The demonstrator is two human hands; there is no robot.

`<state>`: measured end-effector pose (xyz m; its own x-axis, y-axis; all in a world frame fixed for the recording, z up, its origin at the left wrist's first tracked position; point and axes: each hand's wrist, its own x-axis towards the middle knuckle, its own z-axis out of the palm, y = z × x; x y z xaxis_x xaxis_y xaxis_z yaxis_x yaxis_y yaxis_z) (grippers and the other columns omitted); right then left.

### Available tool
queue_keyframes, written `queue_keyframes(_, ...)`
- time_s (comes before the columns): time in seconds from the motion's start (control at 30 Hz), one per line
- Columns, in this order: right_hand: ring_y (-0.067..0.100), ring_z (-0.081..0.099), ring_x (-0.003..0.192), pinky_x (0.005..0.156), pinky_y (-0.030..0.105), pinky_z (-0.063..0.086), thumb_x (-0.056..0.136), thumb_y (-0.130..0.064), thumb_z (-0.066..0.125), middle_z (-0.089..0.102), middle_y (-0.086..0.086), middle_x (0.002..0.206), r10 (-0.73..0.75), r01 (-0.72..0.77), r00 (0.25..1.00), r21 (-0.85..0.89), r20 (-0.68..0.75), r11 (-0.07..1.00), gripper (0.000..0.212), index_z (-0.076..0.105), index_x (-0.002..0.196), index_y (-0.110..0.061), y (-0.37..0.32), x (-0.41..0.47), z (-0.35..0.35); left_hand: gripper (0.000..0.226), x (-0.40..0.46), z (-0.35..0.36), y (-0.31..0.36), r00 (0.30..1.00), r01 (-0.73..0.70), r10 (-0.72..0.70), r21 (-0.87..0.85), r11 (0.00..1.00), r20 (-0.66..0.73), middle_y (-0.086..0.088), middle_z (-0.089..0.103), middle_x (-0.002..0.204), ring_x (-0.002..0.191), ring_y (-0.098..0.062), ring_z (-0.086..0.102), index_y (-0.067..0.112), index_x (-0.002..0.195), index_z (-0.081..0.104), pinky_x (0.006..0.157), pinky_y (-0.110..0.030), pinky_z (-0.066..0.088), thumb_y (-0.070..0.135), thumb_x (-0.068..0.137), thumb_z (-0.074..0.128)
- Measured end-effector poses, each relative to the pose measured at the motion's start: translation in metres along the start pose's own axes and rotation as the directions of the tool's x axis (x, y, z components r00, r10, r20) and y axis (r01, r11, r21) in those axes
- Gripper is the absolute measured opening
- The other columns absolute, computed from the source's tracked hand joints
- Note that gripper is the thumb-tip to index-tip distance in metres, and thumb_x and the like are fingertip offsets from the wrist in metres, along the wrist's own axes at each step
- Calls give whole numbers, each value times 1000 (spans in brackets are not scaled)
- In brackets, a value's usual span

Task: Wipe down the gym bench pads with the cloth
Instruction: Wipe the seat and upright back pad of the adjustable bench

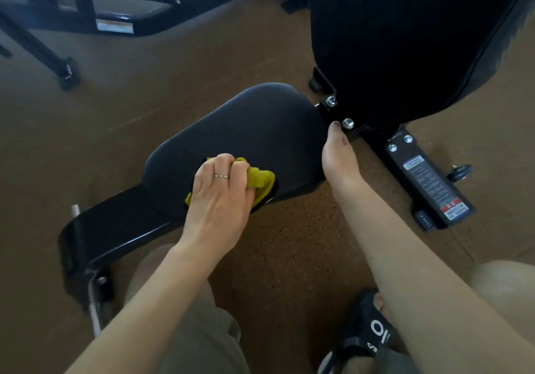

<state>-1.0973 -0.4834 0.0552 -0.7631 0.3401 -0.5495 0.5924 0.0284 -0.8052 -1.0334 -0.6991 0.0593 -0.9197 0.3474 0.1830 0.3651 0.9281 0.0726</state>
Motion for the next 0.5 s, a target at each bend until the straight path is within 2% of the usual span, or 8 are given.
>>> queue_keyframes(0.07, 32, 35, 147, 111, 38, 28, 112, -44, 16, 37, 13, 161, -83, 88, 996, -231, 30, 969, 58, 34, 158, -15, -7, -2, -2, 30, 12, 1, 0, 997, 77, -77, -10, 997, -7, -20, 49, 124, 111, -40, 50, 7, 123, 49, 100, -56, 43, 27, 102, 48)
queue_keyframes(0.17, 35, 37, 142, 118, 45, 25, 112, -43, 13, 47, 20, 152, -235, 249, 968, -430, 86, 868, 63, 47, 149, -5, -29, 9, 0, 30, 52, 10, 12, 992, 125, -125, -21, 992, 12, -21, 48, 123, 110, -43, 49, 6, 122, 50, 102, -57, 39, 28, 102, 45)
queue_keyframes(0.3, 35, 37, 145, 118, 44, 26, 112, -45, 13, 42, 18, 158, -196, 292, 951, -490, 238, 821, 62, 38, 157, -11, -51, 41, 3, 36, 125, 23, 27, 976, 186, -181, -26, 982, 122, -21, 43, 136, 119, -43, 43, 5, 130, 46, 105, -50, 29, 30, 105, 40)
queue_keyframes(0.37, 35, 35, 146, 118, 43, 24, 113, -39, 13, 38, 17, 160, -194, 334, 931, -507, 309, 795, 57, 35, 157, -11, -49, 45, -1, 37, 154, 28, 30, 967, 196, -192, -5, 981, 167, -19, 39, 141, 123, -41, 39, 7, 134, 42, 106, -47, 26, 31, 107, 38)
queue_keyframes(0.5, 32, 28, 148, 119, 43, 20, 113, -39, 16, 31, 11, 164, -183, 334, 921, -456, 344, 825, 54, 31, 159, -16, -39, 46, -8, 37, 194, 26, 26, 942, 267, -252, -43, 963, 224, -16, 39, 140, 126, -40, 39, 12, 136, 42, 106, -45, 29, 34, 106, 40)
